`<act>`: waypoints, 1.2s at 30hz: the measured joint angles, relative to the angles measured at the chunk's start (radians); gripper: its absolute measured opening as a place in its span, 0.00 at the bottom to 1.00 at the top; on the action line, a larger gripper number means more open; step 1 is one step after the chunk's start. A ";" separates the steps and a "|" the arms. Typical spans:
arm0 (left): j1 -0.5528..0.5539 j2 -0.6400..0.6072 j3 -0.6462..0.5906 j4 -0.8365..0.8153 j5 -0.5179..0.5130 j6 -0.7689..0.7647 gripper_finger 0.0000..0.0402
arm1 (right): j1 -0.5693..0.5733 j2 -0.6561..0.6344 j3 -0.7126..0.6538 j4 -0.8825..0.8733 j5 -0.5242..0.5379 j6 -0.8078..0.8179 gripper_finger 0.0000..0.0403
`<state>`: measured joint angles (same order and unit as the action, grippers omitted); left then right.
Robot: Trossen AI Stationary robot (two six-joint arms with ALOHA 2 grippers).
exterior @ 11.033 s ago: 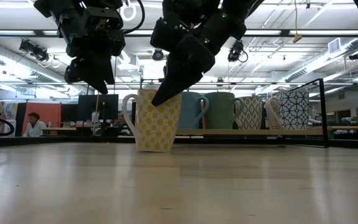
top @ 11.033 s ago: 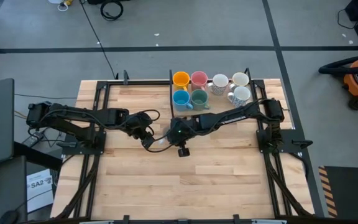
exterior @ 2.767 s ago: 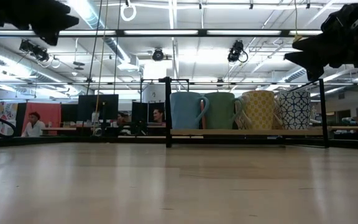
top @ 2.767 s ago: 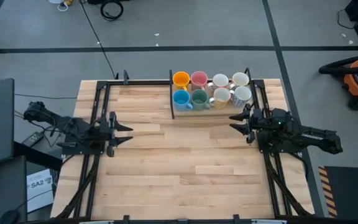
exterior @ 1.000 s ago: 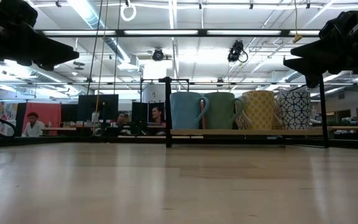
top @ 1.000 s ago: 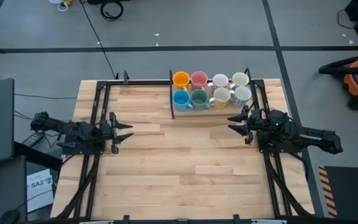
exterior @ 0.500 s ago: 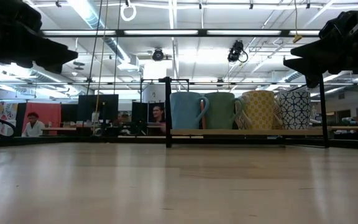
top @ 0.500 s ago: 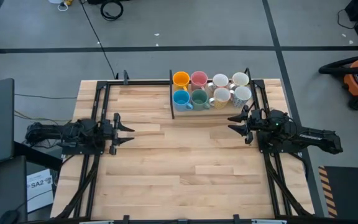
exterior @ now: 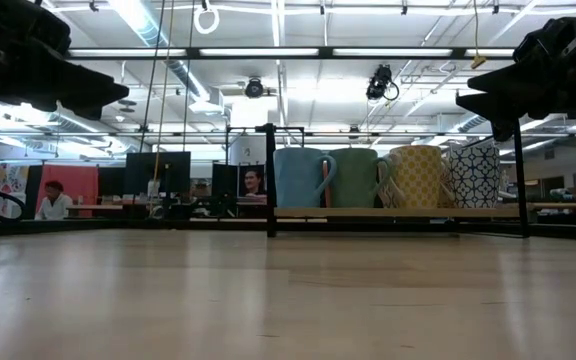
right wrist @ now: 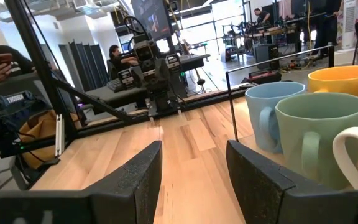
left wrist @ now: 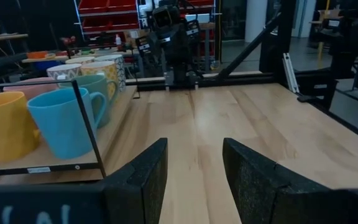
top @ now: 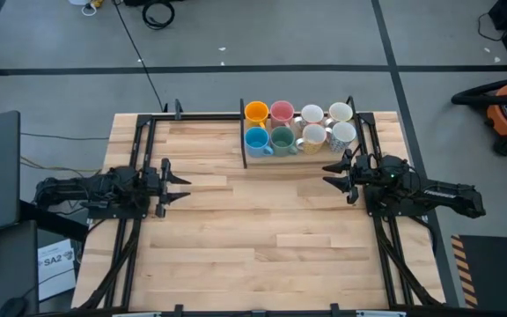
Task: Place coffee mugs
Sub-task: Return to Home Position
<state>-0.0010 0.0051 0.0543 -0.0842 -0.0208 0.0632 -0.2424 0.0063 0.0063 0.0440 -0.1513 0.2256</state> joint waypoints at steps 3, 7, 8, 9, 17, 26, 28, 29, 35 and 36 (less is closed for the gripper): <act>-0.001 0.001 0.003 -0.021 0.002 0.000 0.40 | 0.000 0.000 0.000 0.000 0.000 0.000 0.46; -0.001 0.001 0.004 -0.027 0.002 -0.003 0.40 | 0.000 0.000 0.000 0.000 0.000 0.000 0.46; -0.001 0.001 0.004 -0.027 0.002 -0.004 0.40 | 0.000 0.000 0.000 0.000 0.000 0.000 0.46; -0.001 0.001 0.004 -0.027 0.001 -0.004 0.40 | 0.000 0.000 0.000 0.000 0.000 0.000 0.46; -0.001 0.001 0.000 0.007 -0.011 0.027 0.40 | 0.000 0.000 0.000 0.000 0.000 0.000 0.46; -0.001 0.001 0.000 0.034 -0.011 -0.006 0.40 | 0.000 0.000 0.000 0.000 0.000 0.000 0.46; -0.001 0.001 0.000 0.034 -0.011 -0.020 0.40 | 0.000 0.000 0.000 0.000 0.000 0.000 0.46; -0.001 0.001 0.000 0.035 -0.011 -0.026 0.40 | 0.000 0.000 0.000 0.000 0.000 0.000 0.46; -0.001 0.001 0.000 0.090 0.004 -0.006 0.40 | 0.000 0.000 0.000 0.000 0.000 0.000 0.46; -0.001 0.001 0.000 0.108 0.019 0.005 0.40 | 0.000 0.000 0.000 0.000 0.000 0.000 0.46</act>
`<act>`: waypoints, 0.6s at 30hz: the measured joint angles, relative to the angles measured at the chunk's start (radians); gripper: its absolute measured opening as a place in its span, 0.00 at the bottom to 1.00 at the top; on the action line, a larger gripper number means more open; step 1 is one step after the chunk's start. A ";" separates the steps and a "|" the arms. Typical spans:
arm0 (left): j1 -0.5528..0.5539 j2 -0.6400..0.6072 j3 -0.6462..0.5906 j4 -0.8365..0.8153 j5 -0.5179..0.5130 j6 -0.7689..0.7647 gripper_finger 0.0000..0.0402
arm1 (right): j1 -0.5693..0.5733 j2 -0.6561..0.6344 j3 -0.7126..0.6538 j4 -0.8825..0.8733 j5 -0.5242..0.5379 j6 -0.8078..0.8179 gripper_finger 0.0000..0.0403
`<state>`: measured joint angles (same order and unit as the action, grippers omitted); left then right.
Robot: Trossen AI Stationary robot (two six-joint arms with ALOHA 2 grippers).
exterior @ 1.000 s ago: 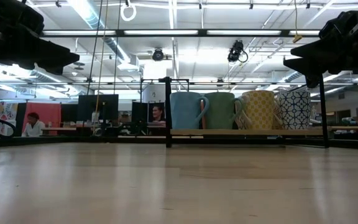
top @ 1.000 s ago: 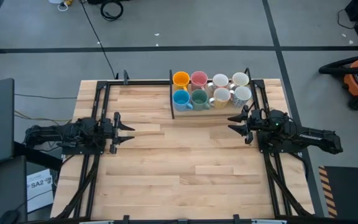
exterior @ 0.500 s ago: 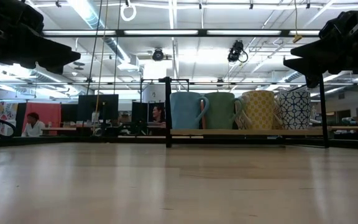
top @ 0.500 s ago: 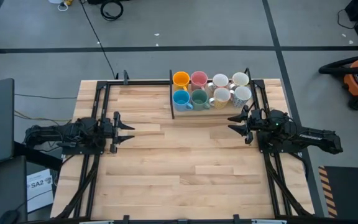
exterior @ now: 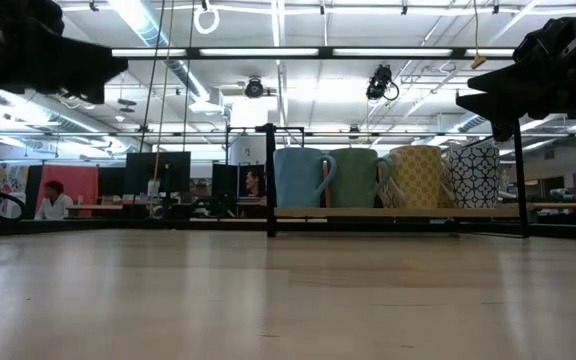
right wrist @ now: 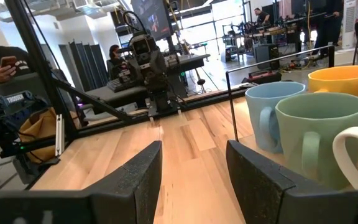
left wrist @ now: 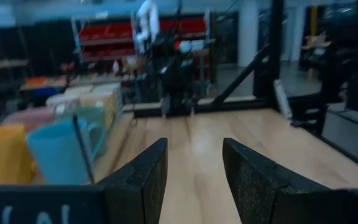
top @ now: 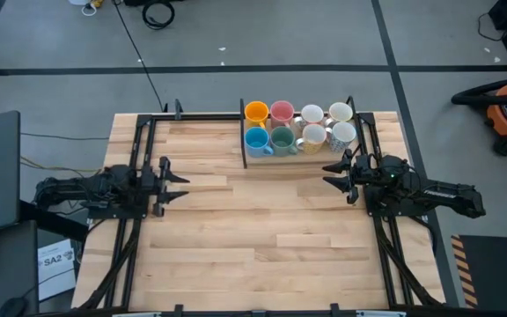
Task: Place coffee mugs
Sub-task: Return to Home Position
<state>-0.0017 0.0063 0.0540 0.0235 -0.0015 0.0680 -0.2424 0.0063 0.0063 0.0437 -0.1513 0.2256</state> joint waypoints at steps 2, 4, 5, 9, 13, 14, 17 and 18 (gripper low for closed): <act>0.000 0.000 0.000 0.036 0.042 0.014 0.40 | 0.000 0.000 0.000 0.000 0.000 0.000 0.46; 0.000 0.000 0.000 0.068 0.102 0.015 0.40 | 0.000 0.000 0.000 0.000 0.000 0.000 0.46; 0.000 0.000 0.000 0.075 0.136 0.017 0.40 | 0.000 0.000 0.000 0.000 0.000 0.000 0.46; 0.000 -0.001 -0.022 0.134 0.203 0.021 0.40 | 0.000 0.000 0.000 0.000 0.000 0.000 0.46; -0.002 0.001 -0.046 0.138 0.209 -0.020 0.40 | 0.000 0.000 0.000 0.000 0.000 0.000 0.46; -0.002 0.001 -0.046 0.127 0.209 -0.028 0.40 | 0.000 0.000 0.000 0.000 0.000 0.000 0.46; -0.002 -0.002 -0.046 0.121 0.209 -0.030 0.40 | 0.000 0.000 0.000 0.001 0.000 0.000 0.46; -0.002 -0.001 -0.046 0.119 0.209 -0.030 0.40 | 0.000 0.000 0.000 0.002 0.000 0.000 0.46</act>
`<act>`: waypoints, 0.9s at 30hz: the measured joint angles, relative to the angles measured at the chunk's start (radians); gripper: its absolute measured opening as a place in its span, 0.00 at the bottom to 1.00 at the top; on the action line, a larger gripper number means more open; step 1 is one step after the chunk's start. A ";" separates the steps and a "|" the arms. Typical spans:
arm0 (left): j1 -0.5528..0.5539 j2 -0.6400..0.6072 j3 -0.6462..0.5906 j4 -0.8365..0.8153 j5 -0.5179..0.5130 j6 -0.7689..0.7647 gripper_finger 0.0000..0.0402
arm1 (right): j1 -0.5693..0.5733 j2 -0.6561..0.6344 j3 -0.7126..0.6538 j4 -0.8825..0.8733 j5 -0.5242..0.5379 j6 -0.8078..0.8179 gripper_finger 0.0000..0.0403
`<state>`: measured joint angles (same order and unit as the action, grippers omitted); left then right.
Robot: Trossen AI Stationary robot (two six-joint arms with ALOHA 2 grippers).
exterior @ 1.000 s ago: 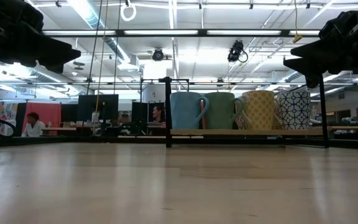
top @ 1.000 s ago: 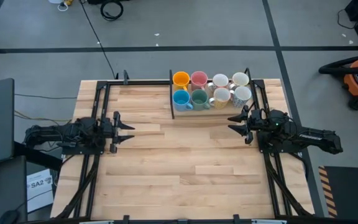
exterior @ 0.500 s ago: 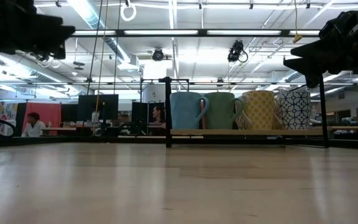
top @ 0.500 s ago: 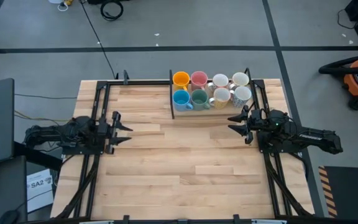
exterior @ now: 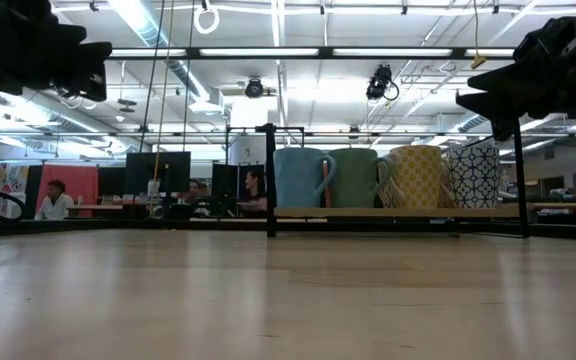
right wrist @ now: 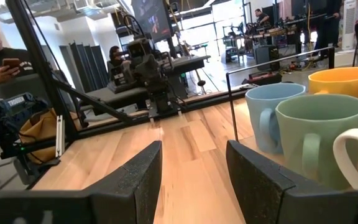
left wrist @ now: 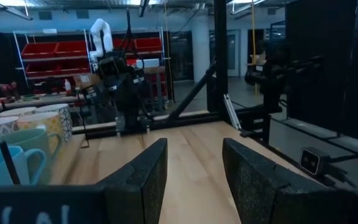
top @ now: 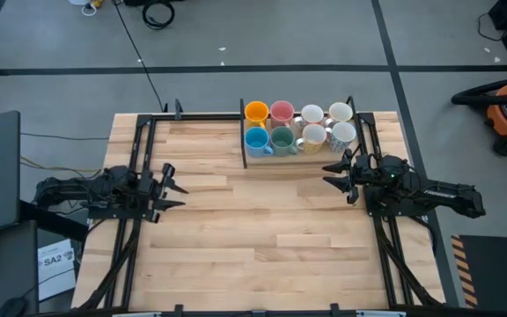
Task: Place coffee mugs
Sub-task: Return to Home Position
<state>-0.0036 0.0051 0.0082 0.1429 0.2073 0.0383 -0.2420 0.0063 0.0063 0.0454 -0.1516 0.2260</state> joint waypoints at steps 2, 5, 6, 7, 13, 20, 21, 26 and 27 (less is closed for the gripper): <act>0.000 0.000 0.000 -0.012 0.000 0.000 0.40 | 0.000 0.000 0.000 0.006 0.000 0.000 0.46; 0.000 0.000 0.000 -0.045 -0.010 0.000 0.40 | 0.000 0.000 0.000 0.006 0.000 0.000 0.46; 0.000 0.001 0.000 -0.062 -0.012 -0.001 0.40 | 0.000 0.000 0.000 0.006 0.000 0.000 0.46; 0.000 0.001 0.000 -0.070 -0.014 0.000 0.40 | 0.000 0.000 0.000 0.006 0.000 0.000 0.46; 0.000 0.006 0.000 -0.082 -0.030 -0.005 0.40 | 0.000 0.000 0.000 0.006 0.000 0.000 0.46; 0.000 0.008 -0.001 -0.060 -0.029 -0.002 0.40 | 0.000 0.000 0.000 0.006 0.000 0.000 0.46; 0.000 0.008 -0.001 -0.056 -0.029 -0.001 0.40 | 0.000 0.000 0.000 0.006 0.000 0.000 0.46; 0.000 0.008 -0.001 -0.049 -0.029 -0.002 0.40 | 0.000 0.000 0.000 0.006 0.000 0.000 0.46; 0.000 0.008 -0.001 -0.049 -0.029 -0.002 0.40 | 0.000 0.000 0.000 0.006 0.000 0.000 0.46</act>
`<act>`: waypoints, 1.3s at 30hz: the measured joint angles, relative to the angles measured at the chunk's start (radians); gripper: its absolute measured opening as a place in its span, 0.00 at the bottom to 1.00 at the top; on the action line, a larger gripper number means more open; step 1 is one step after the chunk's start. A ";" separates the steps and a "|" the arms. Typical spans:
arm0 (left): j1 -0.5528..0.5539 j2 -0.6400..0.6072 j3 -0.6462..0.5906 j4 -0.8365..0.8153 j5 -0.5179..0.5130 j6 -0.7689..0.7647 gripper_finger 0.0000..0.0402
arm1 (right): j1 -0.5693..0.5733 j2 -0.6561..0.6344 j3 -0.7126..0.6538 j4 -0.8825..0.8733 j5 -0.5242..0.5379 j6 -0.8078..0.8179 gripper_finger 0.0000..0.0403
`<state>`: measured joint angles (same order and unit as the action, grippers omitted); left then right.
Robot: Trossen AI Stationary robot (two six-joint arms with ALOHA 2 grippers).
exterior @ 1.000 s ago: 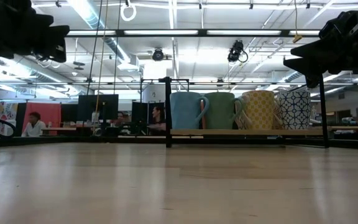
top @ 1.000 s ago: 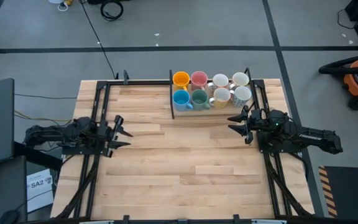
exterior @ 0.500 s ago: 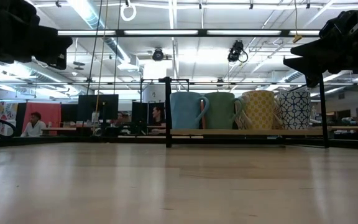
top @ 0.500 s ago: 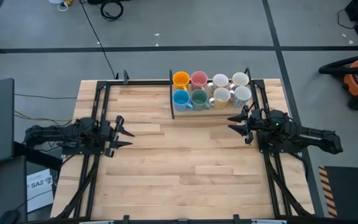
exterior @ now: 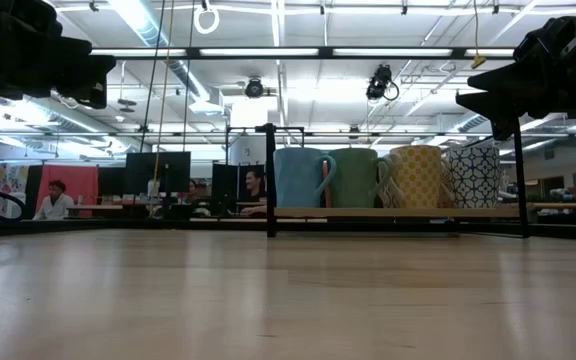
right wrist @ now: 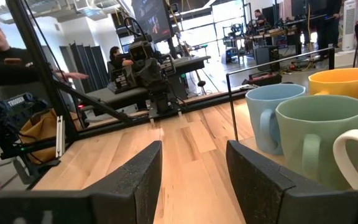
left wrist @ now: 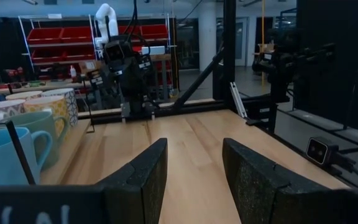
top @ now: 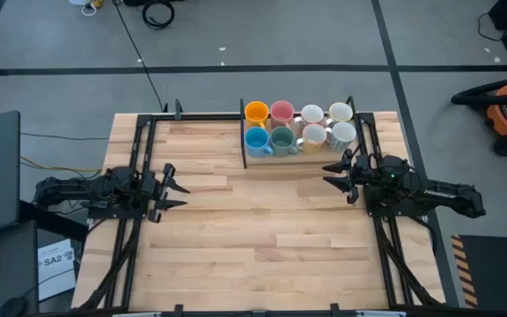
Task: Place coffee mugs
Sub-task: Return to Home Position
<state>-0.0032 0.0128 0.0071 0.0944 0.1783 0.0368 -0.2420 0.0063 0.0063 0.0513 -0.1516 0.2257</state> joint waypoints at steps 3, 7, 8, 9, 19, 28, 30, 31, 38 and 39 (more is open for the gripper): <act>0.000 0.000 0.000 0.002 0.000 0.000 0.40 | 0.000 0.000 0.000 0.000 0.000 0.000 0.46; 0.000 0.000 0.000 0.002 0.000 0.000 0.40 | 0.000 0.000 0.000 0.000 0.000 0.000 0.46; 0.000 0.000 0.000 0.003 0.000 0.000 0.40 | 0.000 0.000 0.000 0.000 0.000 0.000 0.46; 0.000 0.000 0.000 0.003 0.000 0.000 0.40 | 0.000 0.000 0.000 0.000 0.000 0.000 0.46; 0.000 0.000 0.000 0.004 -0.011 0.001 0.40 | 0.000 0.000 0.000 0.000 0.000 0.000 0.46; 0.000 0.000 0.000 0.005 -0.021 0.001 0.40 | 0.000 0.000 0.000 0.000 0.000 0.000 0.46; 0.000 0.000 0.000 0.006 -0.023 0.002 0.40 | 0.000 0.000 0.000 0.000 0.000 0.000 0.46; 0.000 0.000 0.000 0.006 -0.024 0.002 0.40 | 0.000 0.000 0.000 0.000 0.000 0.000 0.46; 0.000 0.000 -0.001 0.006 -0.024 0.002 0.40 | 0.000 0.000 0.000 0.000 0.000 0.000 0.46; 0.000 0.000 -0.001 0.006 -0.024 0.002 0.40 | 0.000 0.000 0.000 0.000 0.000 0.000 0.46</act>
<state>-0.0032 0.0128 0.0063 0.1001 0.1543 0.0383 -0.2420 0.0063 0.0063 0.0513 -0.1516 0.2258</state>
